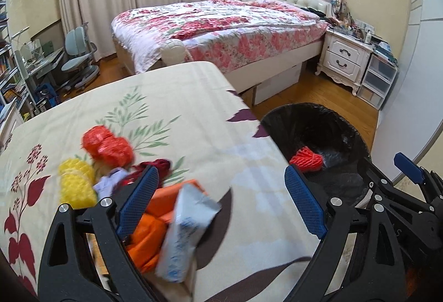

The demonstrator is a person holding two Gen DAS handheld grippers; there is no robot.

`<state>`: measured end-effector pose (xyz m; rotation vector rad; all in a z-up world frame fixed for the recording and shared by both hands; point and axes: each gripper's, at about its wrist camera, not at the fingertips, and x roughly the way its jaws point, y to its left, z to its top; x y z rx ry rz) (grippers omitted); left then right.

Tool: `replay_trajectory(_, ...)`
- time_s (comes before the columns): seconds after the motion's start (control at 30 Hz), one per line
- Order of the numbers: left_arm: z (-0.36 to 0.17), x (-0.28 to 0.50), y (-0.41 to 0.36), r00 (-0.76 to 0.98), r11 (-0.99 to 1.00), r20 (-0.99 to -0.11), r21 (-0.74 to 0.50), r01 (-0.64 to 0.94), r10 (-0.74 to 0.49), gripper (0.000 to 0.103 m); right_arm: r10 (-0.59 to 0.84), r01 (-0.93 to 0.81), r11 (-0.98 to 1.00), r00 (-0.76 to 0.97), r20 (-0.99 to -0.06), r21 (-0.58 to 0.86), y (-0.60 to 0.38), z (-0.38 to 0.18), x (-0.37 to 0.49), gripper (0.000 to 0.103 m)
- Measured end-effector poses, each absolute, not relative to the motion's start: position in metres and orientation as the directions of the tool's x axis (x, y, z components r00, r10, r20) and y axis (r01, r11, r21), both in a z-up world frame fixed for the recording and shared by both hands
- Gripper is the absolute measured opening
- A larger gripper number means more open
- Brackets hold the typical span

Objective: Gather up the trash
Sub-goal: 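Move both open tools back toward the trash pile on the bed, then grasp the white milk powder packet with the right tool while the left tool grasps the yellow foam net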

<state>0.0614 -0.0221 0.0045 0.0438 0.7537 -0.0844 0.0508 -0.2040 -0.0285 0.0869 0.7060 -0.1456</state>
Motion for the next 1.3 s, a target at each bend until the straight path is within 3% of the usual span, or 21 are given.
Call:
replay_trajectory(0.9, -0.006, -0.003, 0.140, 0.692, 0.979, -0.702, 0.037, -0.201, 0.169, 0.090, 0.146, -0.151, 0.987, 0.711, -0.688, 0.054, -0.057, -0.029, 0.038, 0.075)
replay_trajectory(1.3, -0.015, -0.007, 0.163, 0.670, 0.970, -0.719, 0.018, -0.244, 0.182, 0.090, 0.083, -0.145, 0.989, 0.661, -0.746, -0.018, -0.039, -0.048, 0.043, 0.075)
